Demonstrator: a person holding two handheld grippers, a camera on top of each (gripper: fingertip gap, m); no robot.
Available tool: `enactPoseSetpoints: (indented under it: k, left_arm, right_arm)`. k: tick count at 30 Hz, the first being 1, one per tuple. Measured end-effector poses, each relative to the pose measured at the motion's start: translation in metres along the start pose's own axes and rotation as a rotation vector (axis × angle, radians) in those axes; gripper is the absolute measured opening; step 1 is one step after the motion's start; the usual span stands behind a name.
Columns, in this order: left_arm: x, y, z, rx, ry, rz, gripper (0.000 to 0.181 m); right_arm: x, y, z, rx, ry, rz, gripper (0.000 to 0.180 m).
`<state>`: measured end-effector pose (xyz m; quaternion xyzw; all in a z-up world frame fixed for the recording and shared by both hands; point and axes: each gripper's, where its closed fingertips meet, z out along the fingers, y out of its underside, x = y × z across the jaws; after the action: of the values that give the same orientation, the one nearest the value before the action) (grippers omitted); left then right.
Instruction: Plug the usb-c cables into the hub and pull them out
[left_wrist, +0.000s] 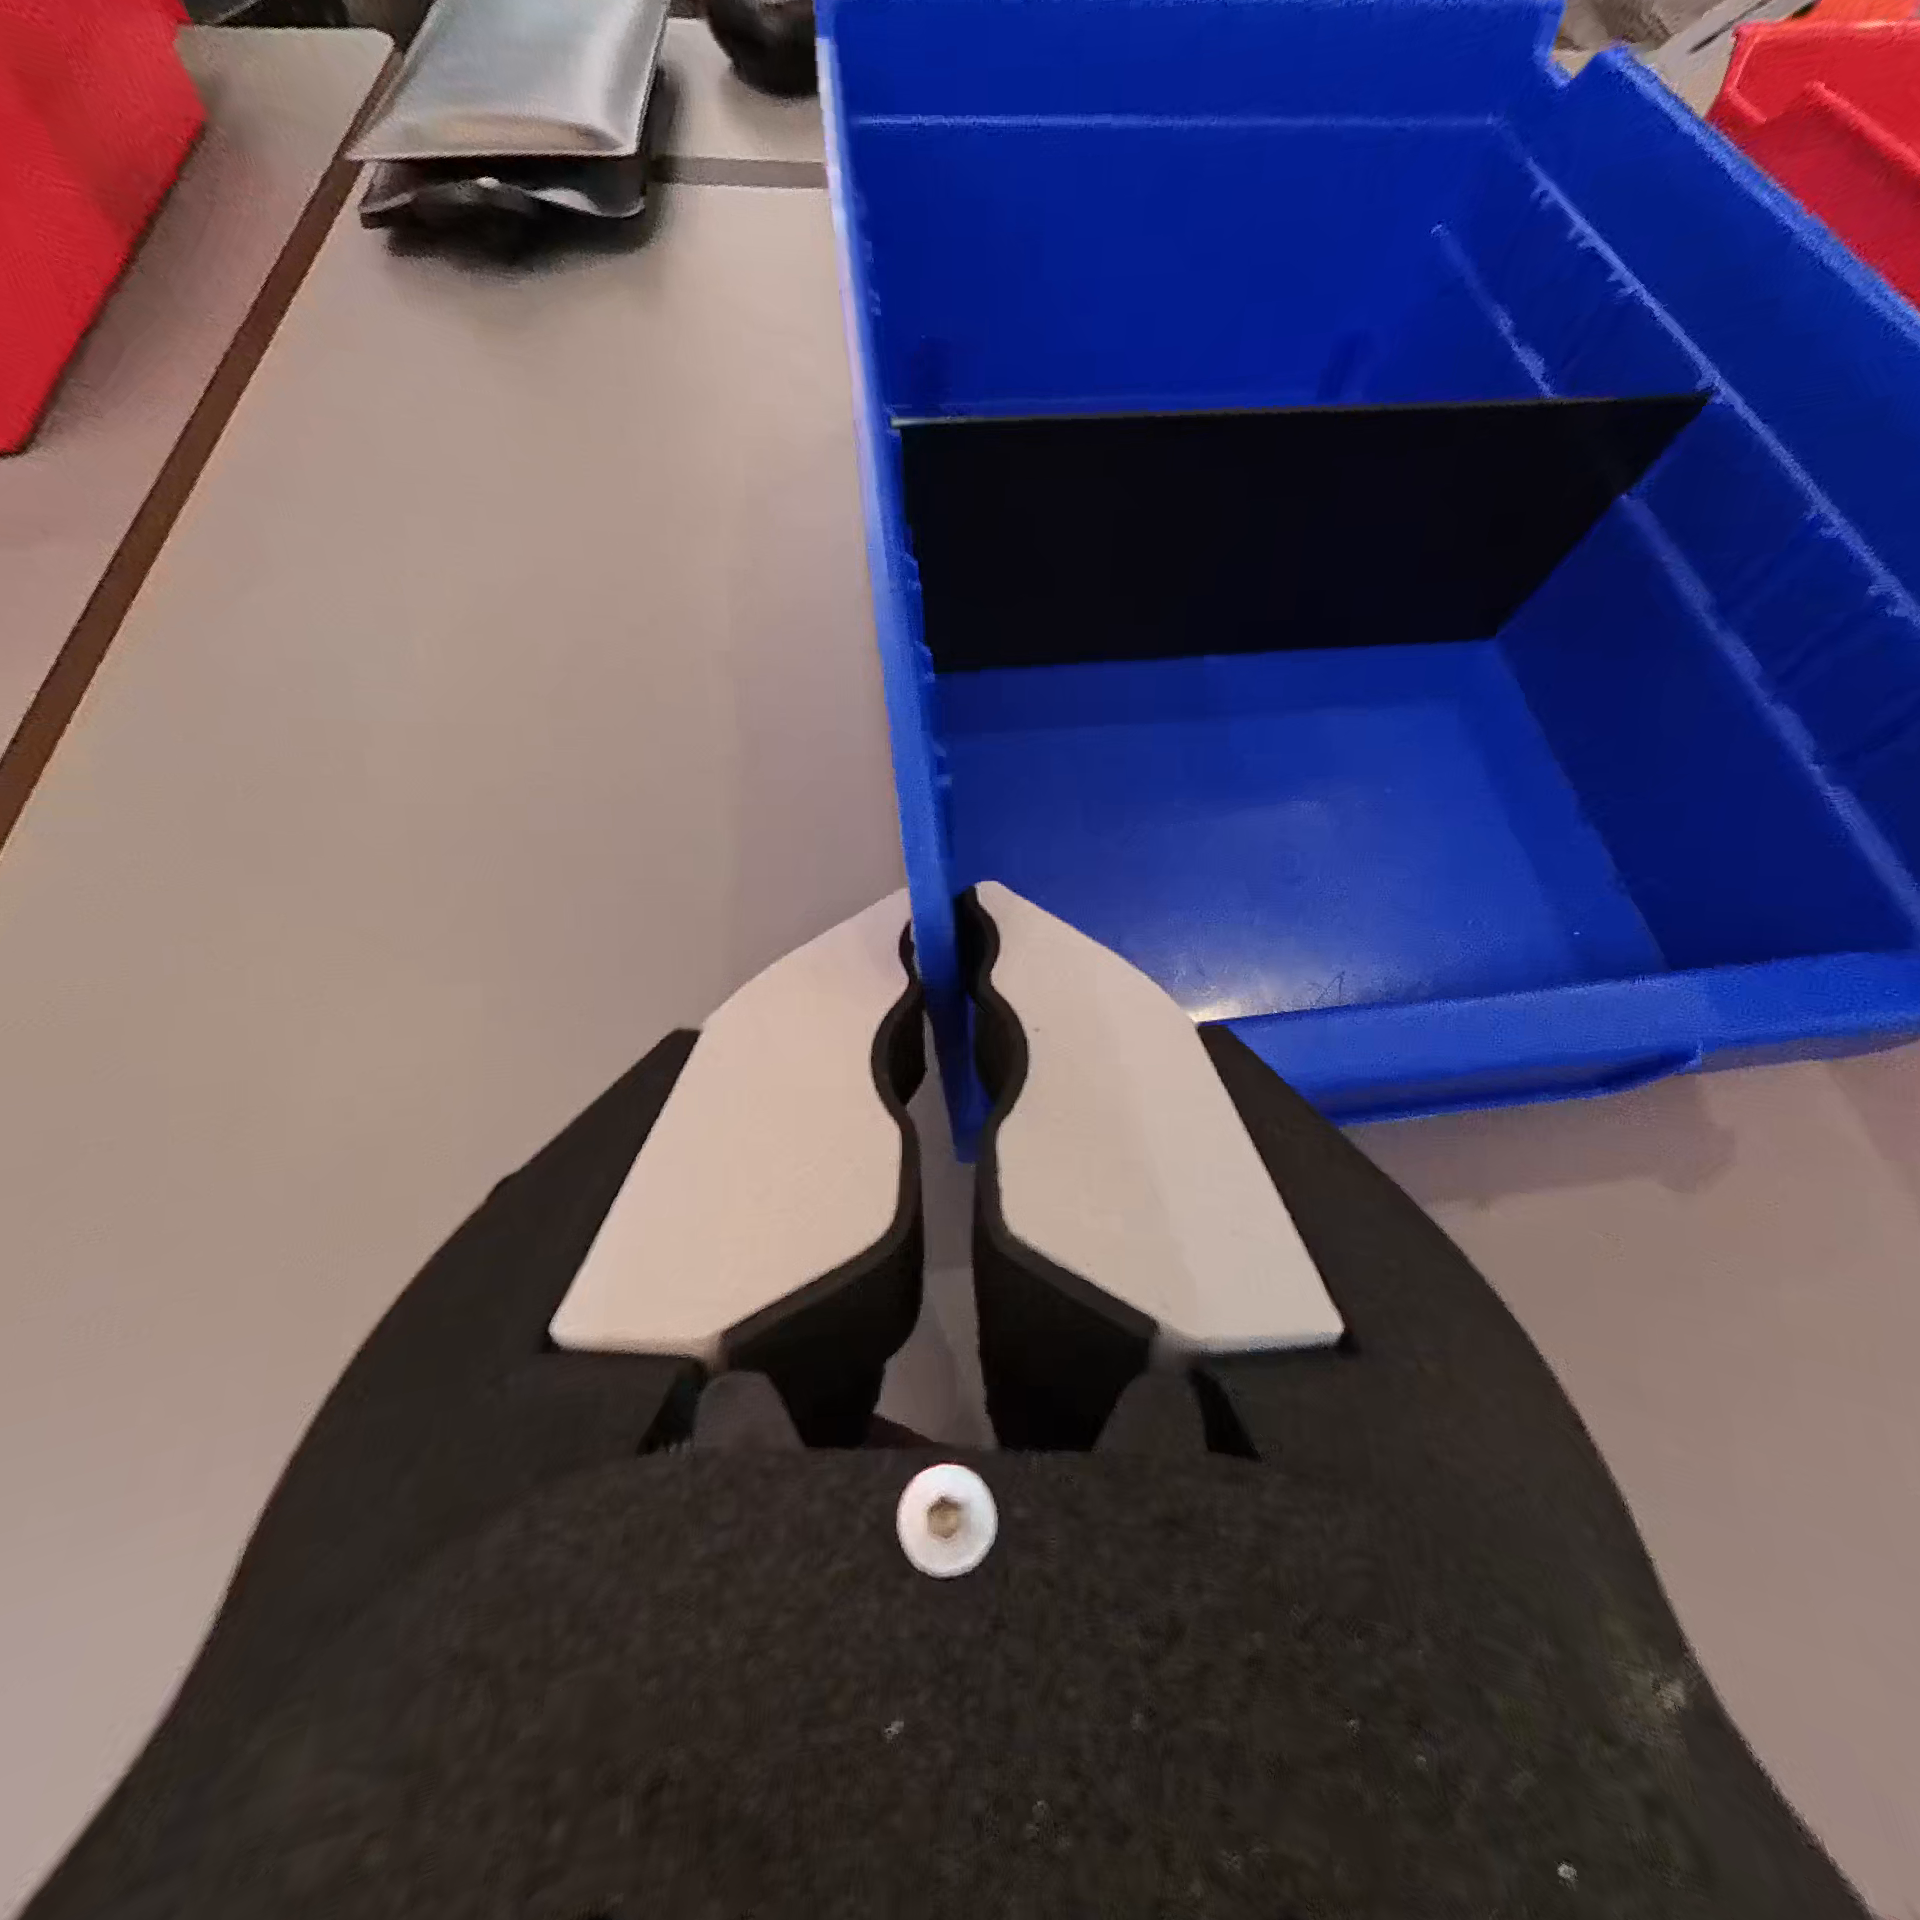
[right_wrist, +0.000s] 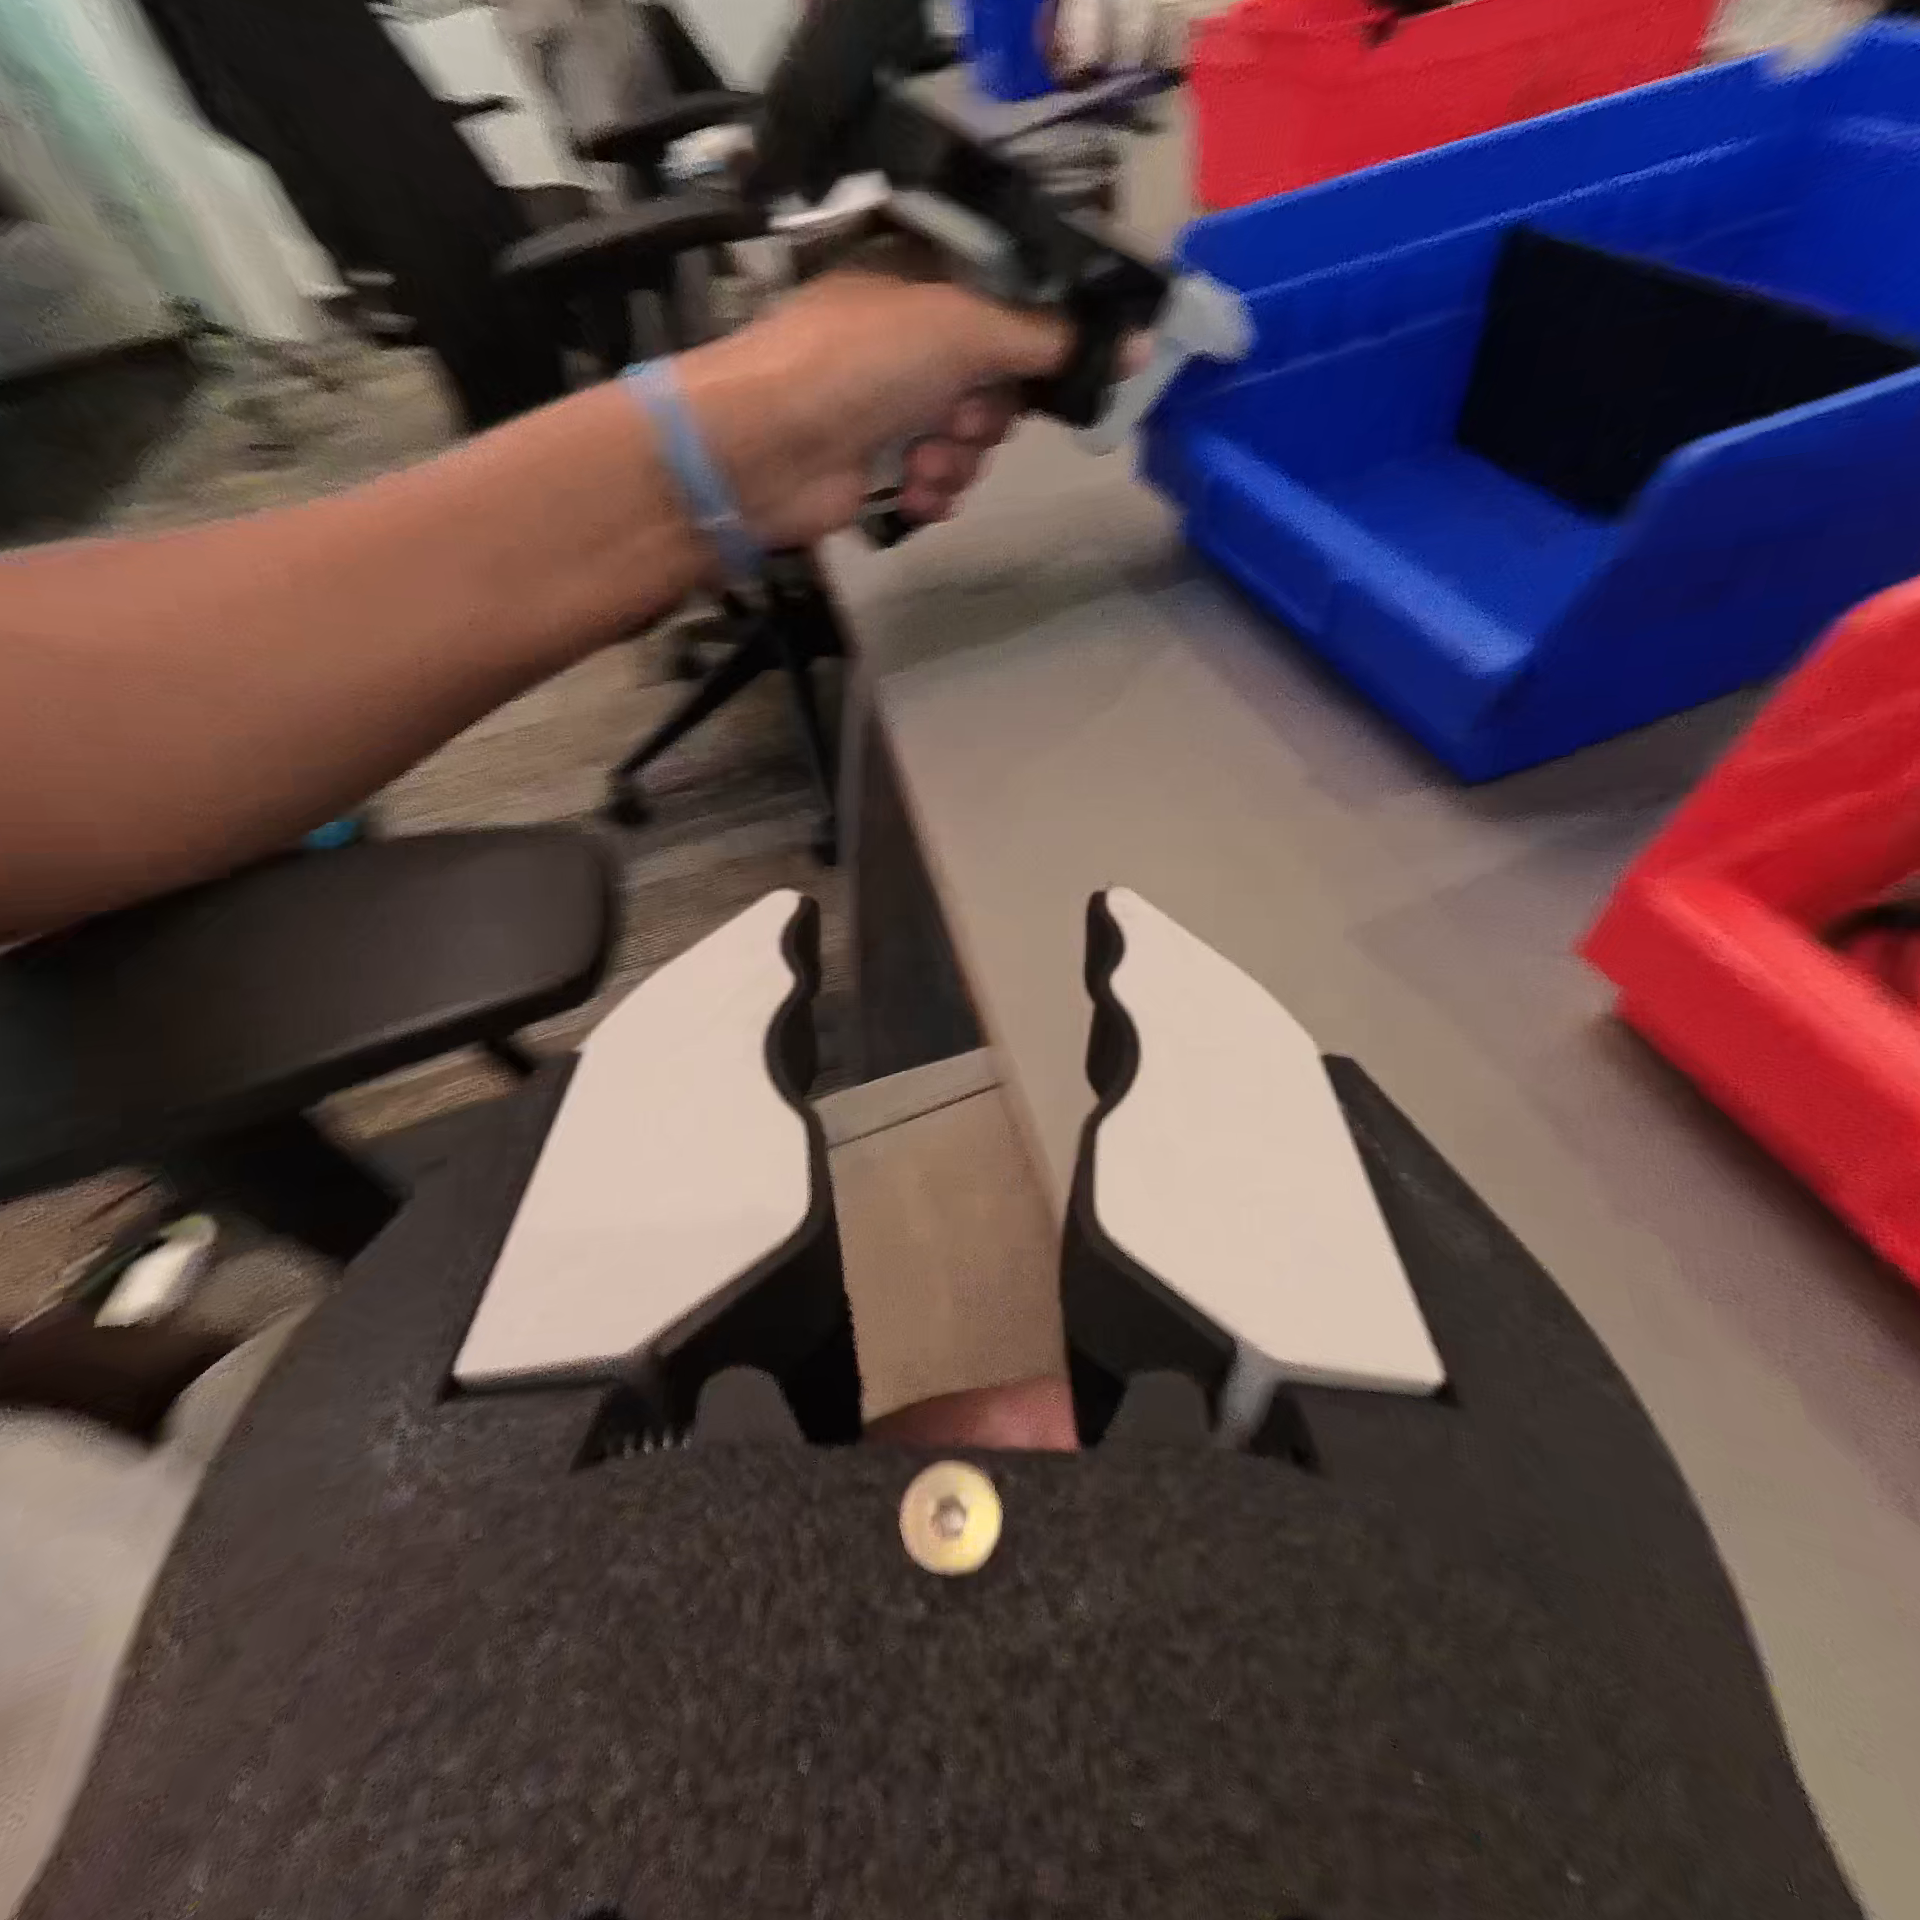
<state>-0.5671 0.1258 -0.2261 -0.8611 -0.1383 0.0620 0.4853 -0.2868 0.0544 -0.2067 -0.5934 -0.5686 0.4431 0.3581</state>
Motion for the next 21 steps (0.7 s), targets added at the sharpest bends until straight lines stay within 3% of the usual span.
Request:
enactPoseSetpoints:
  k: [3, 5, 8, 12, 17, 21]
  left_arm:
    - [0.009, 0.016, -0.025, 0.006, -0.018, 0.001, 0.004]
    - [0.014, 0.029, -0.046, 0.006, -0.027, -0.014, 0.004]
    - [0.027, 0.05, -0.082, 0.01, -0.032, -0.091, 0.005]
    - [0.047, 0.073, -0.119, 0.038, -0.063, -0.109, 0.005]
    - [0.068, 0.084, -0.144, 0.071, -0.119, -0.088, 0.007]
    - [0.096, 0.068, -0.158, 0.14, -0.2, 0.019, 0.007]
  right_arm:
    - [0.053, -0.026, 0.012, 0.065, 0.34, 0.061, 0.049]
    - [0.072, -0.043, 0.012, 0.137, 0.442, 0.119, 0.049]
    - [0.082, -0.045, 0.024, 0.135, 0.482, 0.208, 0.042]
    - [0.077, -0.011, 0.048, -0.058, 0.497, 0.192, 0.027]
    - [0.08, -0.009, 0.033, -0.117, 0.588, 0.119, 0.008]
    - [0.089, -0.038, 0.004, -0.028, 0.645, 0.058, 0.004]
